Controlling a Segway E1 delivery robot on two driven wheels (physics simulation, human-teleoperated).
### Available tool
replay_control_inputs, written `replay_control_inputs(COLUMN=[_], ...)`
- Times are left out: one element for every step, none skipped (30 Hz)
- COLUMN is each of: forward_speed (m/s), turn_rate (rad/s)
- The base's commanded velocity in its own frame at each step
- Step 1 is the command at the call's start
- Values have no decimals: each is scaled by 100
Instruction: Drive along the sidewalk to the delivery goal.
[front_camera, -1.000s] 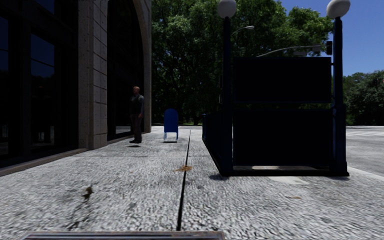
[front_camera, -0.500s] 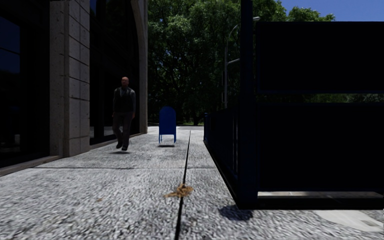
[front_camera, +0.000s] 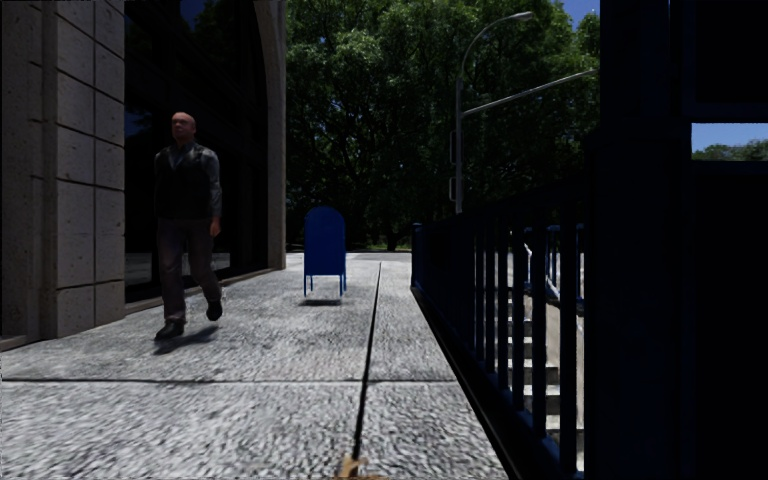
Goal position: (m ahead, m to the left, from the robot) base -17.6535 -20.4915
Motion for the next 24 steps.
replay_control_inputs(forward_speed=[200,200,200,200,200,200,200,200,200,200,200,200,200,200,200,200,200,200,200,200,200,200,200,200], turn_rate=[0,0,0,0,0,0,0,0,0,0,0,0,0,0,0,0,0,0,0,0,0,0,0,0])
